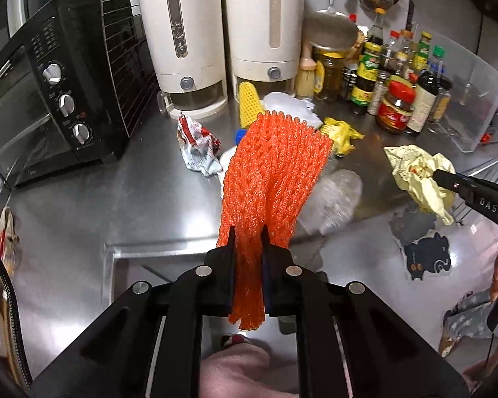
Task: Collect trash
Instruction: 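Carry the orange net and yellow bag down over the floor bin with both tools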
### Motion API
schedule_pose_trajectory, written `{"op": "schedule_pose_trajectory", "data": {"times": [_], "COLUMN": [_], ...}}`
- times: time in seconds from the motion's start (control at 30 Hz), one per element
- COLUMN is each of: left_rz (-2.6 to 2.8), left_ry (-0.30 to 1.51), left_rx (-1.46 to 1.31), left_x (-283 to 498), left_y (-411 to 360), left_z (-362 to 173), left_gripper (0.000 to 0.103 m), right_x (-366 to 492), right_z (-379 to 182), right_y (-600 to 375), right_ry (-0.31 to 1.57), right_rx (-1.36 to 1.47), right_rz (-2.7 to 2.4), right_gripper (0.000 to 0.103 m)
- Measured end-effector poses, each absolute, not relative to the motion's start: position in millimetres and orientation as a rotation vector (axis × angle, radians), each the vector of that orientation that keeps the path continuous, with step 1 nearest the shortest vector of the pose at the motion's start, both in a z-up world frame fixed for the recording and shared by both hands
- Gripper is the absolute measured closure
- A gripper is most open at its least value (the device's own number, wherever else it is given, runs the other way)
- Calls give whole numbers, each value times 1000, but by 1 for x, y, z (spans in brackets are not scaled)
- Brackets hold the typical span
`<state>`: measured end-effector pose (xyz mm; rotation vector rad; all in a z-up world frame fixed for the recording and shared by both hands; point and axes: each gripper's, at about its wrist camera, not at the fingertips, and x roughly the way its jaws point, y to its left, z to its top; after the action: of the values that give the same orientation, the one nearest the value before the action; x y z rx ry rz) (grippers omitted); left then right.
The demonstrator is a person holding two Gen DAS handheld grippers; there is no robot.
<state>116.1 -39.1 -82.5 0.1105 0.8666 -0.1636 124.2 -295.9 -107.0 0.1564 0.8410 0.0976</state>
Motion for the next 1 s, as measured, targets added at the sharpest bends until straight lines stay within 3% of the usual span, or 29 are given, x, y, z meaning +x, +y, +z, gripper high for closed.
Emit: {"op": "schedule_pose_trajectory", "data": {"times": [0.37,0.7,1.0], "left_rz": [-209,-233,-225], "left_ry": [838,957,1094], "left_rx": [71,-12,-39], "left_x": [42,22,37], "left_y": [-59,-65,-68], "left_z": [-105,-201,-304], "left_gripper": [92,92,92], "right_x": [45,29,50], "right_z": [-130,-205,-315], "right_y": [-282,-276,-272], "right_ry": [803,911,1089], "right_rx": [111,103,199], "right_rz": [189,196,215], "right_gripper": [88,88,88]}}
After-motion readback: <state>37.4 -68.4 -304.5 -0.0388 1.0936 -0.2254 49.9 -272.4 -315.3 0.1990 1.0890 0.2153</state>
